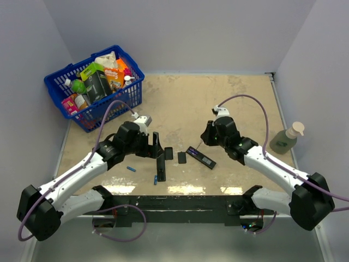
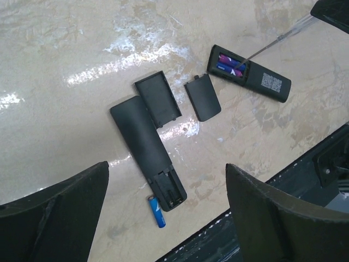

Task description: Unload the batteries from the remote control

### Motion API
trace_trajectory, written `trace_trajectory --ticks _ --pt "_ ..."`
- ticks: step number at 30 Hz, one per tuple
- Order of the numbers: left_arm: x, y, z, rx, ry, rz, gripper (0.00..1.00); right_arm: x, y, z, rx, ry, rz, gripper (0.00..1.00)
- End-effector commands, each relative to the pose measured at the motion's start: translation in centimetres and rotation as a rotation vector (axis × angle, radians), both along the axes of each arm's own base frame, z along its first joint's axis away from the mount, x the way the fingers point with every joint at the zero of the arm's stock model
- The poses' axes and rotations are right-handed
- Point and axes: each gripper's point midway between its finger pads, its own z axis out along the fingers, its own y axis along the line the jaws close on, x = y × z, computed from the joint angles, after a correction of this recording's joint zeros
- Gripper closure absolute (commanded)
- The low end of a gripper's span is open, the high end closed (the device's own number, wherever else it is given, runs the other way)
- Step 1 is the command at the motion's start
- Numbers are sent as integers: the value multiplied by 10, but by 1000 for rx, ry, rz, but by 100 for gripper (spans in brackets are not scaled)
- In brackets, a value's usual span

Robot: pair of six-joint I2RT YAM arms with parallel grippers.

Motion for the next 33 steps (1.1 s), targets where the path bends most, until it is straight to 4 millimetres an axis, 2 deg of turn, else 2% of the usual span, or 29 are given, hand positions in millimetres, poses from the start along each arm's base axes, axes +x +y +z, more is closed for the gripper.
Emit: trace_trajectory --ticks 1,9,15,18,22,25,28,32,33 --pt "3 -20 11 -91 4 -30 9 2 -12 -3 -60 5 -55 100" --pt "0 -34 13 -172 37 -48 12 12 -46 -5 -143 31 -294 100" --pt "0 -42 15 -193 64 -63 14 13 -50 2 -132 39 -347 100" --pt "2 -43 16 -203 66 -57 15 12 -45 10 -94 35 -337 100" --pt "4 -47 14 -207 69 -61 15 6 -19 32 4 24 -202 100" --pt "4 -50 13 -205 86 -80 15 6 -15 48 15 6 -165 100" --pt "4 -54 13 -214 96 -91 15 15 -25 60 -28 -61 -183 100" --pt "5 -56 14 -224 101 -89 15 37 -25 70 -60 -113 -187 100" --pt "5 -56 14 -225 102 -89 15 42 -25 64 -89 -105 -176 100"
